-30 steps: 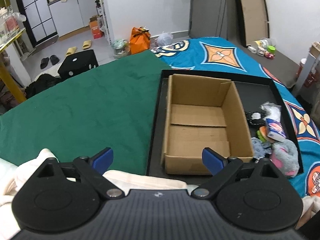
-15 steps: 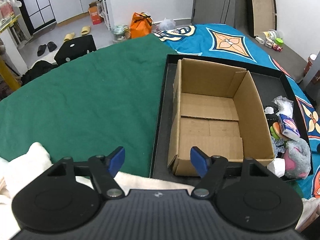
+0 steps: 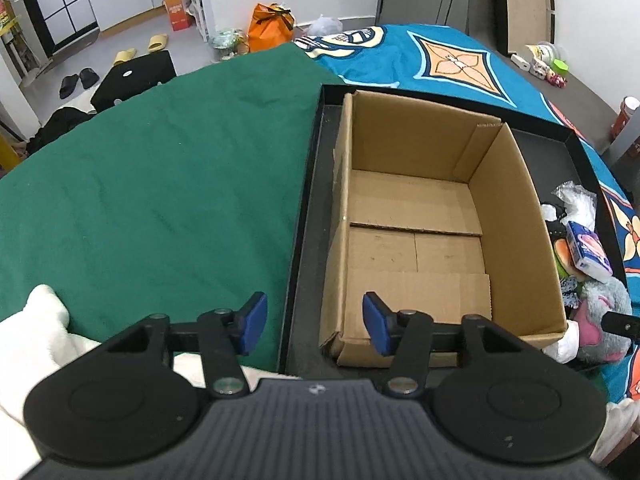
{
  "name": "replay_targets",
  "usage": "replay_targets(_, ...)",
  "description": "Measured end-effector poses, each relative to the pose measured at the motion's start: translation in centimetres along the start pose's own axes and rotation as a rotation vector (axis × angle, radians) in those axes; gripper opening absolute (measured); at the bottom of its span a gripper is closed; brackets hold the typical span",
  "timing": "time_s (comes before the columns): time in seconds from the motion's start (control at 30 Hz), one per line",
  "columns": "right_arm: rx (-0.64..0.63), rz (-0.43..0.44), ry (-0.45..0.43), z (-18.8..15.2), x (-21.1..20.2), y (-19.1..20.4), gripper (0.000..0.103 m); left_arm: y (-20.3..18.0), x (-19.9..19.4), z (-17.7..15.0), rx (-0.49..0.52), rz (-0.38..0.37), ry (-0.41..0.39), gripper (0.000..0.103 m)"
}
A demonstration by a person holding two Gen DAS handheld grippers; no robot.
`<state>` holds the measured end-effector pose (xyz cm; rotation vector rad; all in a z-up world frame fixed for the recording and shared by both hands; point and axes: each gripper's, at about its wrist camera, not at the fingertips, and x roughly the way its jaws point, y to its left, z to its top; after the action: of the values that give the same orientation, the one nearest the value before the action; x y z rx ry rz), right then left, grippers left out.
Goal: Organize soft objects
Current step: 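Move the right tool down toward the grey plush toy, then close the right gripper on the grey plush toy and lift it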
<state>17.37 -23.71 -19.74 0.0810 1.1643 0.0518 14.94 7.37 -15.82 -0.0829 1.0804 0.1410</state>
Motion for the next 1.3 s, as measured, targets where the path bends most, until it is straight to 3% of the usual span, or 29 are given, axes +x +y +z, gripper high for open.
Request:
replay_targets(0.17,-0.026,-0.035,-0.001,0.0,1.0,0.4,0.093,0.0,0.7,-0.1,0.000,0.003,0.005,0.047)
replay_targets(0.23,-0.045,-0.044,-0.012,-0.2,1.1,0.6,0.087,0.0,0.9,0.0,-0.002,0.003,0.008,0.044)
replay_targets(0.3,-0.051,-0.036,-0.014,-0.4,1.1,0.5,0.068,0.0,1.1,0.0,-0.003,0.001,0.008,0.038)
replay_targets(0.33,-0.043,-0.023,-0.005,-0.4,1.1,0.4,0.063,0.0,1.1,0.0,-0.004,0.000,0.006,0.032)
replay_targets(0.47,-0.031,-0.007,-0.024,-0.4,0.4,0.1,0.057,-0.3,0.7,-0.2,0.006,-0.012,-0.004,0.008)
replay_targets(0.87,0.005,0.018,-0.109,-0.1,-3.1,0.0,0.056,0.0,-1.4,-0.7,0.000,-0.006,-0.047,0.009)
replay_targets(1.3,-0.029,0.059,-0.199,1.3,-6.4,2.3,0.056,1.1,-0.4,-0.9,-0.072,-0.014,-0.041,0.009)
